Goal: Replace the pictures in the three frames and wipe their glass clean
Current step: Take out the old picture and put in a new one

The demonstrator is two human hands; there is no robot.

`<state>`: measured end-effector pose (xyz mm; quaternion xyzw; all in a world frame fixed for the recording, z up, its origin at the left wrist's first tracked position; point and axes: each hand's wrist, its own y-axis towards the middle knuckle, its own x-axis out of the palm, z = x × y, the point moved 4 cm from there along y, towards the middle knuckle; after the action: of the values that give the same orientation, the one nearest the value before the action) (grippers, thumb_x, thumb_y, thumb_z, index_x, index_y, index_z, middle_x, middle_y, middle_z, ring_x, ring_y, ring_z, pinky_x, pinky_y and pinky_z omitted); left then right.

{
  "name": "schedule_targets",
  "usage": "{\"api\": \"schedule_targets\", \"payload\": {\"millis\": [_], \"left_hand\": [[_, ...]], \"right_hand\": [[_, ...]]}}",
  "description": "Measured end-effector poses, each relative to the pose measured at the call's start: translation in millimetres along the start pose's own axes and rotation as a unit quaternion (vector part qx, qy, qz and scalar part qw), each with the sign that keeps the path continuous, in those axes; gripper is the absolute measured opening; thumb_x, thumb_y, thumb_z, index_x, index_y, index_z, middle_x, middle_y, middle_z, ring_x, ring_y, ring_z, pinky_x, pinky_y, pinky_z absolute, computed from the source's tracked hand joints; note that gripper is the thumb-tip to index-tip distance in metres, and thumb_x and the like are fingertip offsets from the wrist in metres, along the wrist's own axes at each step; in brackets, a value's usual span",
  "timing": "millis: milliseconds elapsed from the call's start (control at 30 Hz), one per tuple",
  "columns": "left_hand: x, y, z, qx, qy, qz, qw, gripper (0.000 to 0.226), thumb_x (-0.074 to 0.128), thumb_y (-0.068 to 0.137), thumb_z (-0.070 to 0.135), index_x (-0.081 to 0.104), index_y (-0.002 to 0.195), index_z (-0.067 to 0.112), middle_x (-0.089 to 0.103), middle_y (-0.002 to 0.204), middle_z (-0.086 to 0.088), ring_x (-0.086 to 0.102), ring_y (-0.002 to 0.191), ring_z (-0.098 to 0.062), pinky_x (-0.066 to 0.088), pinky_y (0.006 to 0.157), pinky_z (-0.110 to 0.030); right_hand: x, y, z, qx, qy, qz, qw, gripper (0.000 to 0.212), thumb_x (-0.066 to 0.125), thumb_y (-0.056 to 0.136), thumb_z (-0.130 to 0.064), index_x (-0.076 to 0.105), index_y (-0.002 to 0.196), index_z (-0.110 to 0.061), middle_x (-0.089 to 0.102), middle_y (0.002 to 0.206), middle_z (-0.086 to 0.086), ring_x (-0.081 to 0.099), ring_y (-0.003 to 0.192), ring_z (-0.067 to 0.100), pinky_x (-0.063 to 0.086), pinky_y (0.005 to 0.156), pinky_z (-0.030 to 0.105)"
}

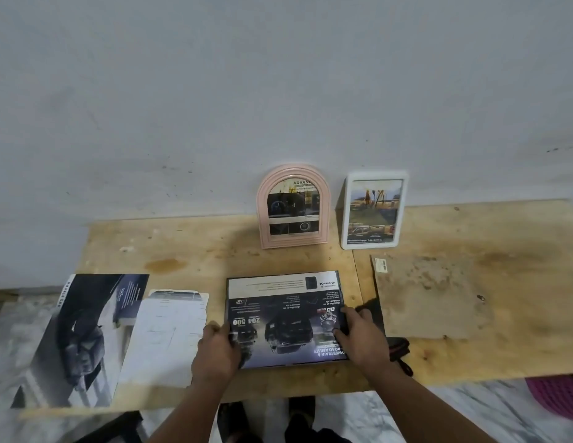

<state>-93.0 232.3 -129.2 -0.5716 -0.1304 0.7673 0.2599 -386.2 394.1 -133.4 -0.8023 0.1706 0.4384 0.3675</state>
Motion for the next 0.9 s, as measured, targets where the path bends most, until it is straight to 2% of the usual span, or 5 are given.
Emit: {"api": "schedule_targets", "payload": {"millis": [267, 500, 600, 700, 900], "left_hand": [[5, -4, 3, 0.021, 0.009, -0.026, 0.999, 0.066, 0.067, 0.092, 0.037, 0.039, 0.151, 0.027, 0.042, 0.139, -0.008, 0.058, 0.121, -0.034, 0.054, 0.097, -0.044], [4, 2, 5, 0.008, 0.022, -0.029, 0.999, 0.069, 0.068, 0.09, 0.037, 0.037, 0.151, 0.028, 0.041, 0.137, -0.011, 0.056, 0.119, -0.04, 0.051, 0.098, -0.048], [5, 5, 2, 0.005, 0.015, -0.027, 1.0, 0.081, 0.071, 0.087, 0.04, 0.029, 0.155, 0.031, 0.042, 0.135, -0.01, 0.055, 0.118, -0.042, 0.052, 0.096, -0.049], [12, 10, -4, -0.001, 0.023, -0.048, 0.999, 0.097, 0.076, 0.085, 0.047, 0.017, 0.16, 0.032, 0.038, 0.141, -0.012, 0.055, 0.12, -0.044, 0.052, 0.096, -0.05], [19, 19, -11, 0.008, 0.04, -0.055, 0.998, 0.103, 0.078, 0.083, 0.05, 0.012, 0.161, 0.031, 0.039, 0.137, -0.015, 0.059, 0.115, -0.048, 0.053, 0.096, -0.054]], "right_hand": [[7, 0, 1, -0.064, -0.089, -0.045, 0.993, 0.064, 0.052, 0.098, -0.053, 0.026, 0.154, -0.039, 0.04, 0.132, 0.005, 0.057, 0.115, 0.025, 0.056, 0.094, 0.039], [-26, 8, 7, -0.075, -0.028, -0.015, 0.997, 0.058, 0.052, 0.096, -0.058, 0.04, 0.149, -0.038, 0.045, 0.14, -0.002, 0.059, 0.118, 0.021, 0.056, 0.092, 0.036], [-63, 23, 31, 0.007, 0.038, 0.047, 0.998, 0.05, 0.055, 0.095, -0.059, 0.053, 0.138, -0.034, 0.052, 0.135, 0.0, 0.06, 0.115, 0.024, 0.055, 0.092, 0.04], [-95, 38, 71, 0.147, 0.092, 0.078, 0.982, 0.052, 0.06, 0.092, -0.055, 0.052, 0.136, -0.027, 0.052, 0.133, 0.011, 0.055, 0.119, 0.034, 0.05, 0.097, 0.047], [-127, 61, 171, 0.385, 0.114, 0.014, 0.916, 0.068, 0.056, 0.082, -0.049, 0.047, 0.139, -0.013, 0.038, 0.145, 0.014, 0.037, 0.13, 0.04, 0.036, 0.103, 0.051]]}}
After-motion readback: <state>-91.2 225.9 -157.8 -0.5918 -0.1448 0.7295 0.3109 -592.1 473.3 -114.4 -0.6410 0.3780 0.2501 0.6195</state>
